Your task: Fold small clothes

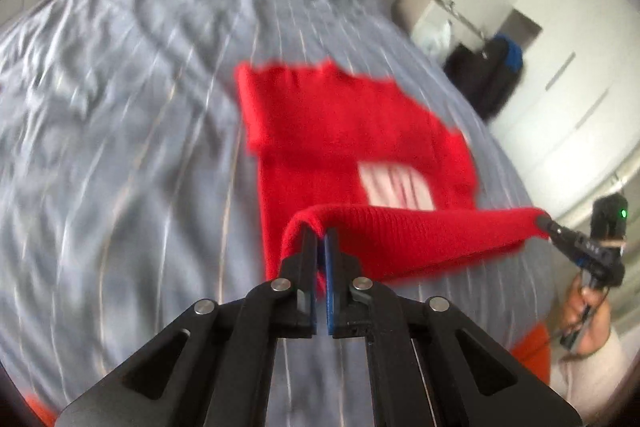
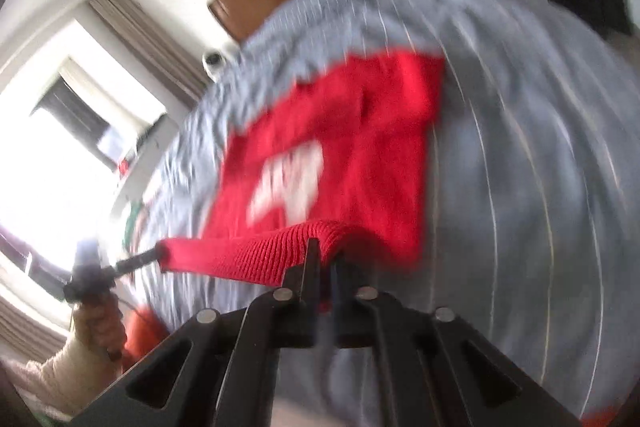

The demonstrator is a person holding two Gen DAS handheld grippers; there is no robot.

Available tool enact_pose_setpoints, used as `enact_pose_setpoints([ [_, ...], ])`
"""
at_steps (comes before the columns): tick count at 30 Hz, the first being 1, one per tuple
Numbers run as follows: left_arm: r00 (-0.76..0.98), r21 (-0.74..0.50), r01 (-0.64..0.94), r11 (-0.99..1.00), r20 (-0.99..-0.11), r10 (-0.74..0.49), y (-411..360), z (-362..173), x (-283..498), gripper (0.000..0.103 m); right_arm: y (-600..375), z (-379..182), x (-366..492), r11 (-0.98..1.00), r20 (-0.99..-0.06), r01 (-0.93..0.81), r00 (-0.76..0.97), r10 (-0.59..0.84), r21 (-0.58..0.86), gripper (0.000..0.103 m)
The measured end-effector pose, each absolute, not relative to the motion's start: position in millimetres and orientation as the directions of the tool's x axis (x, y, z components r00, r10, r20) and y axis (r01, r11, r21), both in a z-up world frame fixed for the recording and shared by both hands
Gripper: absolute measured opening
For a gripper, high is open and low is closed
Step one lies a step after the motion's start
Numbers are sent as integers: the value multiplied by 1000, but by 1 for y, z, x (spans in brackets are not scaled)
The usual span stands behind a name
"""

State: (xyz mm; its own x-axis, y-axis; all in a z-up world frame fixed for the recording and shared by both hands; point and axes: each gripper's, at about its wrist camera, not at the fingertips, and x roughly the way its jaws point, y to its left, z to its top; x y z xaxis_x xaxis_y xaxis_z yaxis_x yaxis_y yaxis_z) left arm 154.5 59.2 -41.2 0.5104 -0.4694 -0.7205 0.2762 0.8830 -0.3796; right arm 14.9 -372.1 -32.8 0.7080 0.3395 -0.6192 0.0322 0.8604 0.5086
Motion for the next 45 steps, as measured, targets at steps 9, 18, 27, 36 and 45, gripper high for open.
enact_pose_setpoints([
  [9,546,-291,185,939,-764,-344,4,-58,323,1,-413,-56,193,858,-628,109,728,275,502,4],
  [18,520,-269,85,959,-809,-273,-5,-90,393,30,-455,-108,277,791,-652,194,692,309,580,10],
  [27,596,-239,59,969,-770,-226,21,-60,366,80,-466,-77,257,799,-596,203,770,227,566,65],
  [36,551,48,312,949,-823,-139,6,-68,203,91,-417,-58,151,946,-655,100,744,136,309,69],
  [45,570,-50,169,984,-810,-139,30,-120,150,94,-375,-108,46,971,-722,201,691,-44,133,69],
])
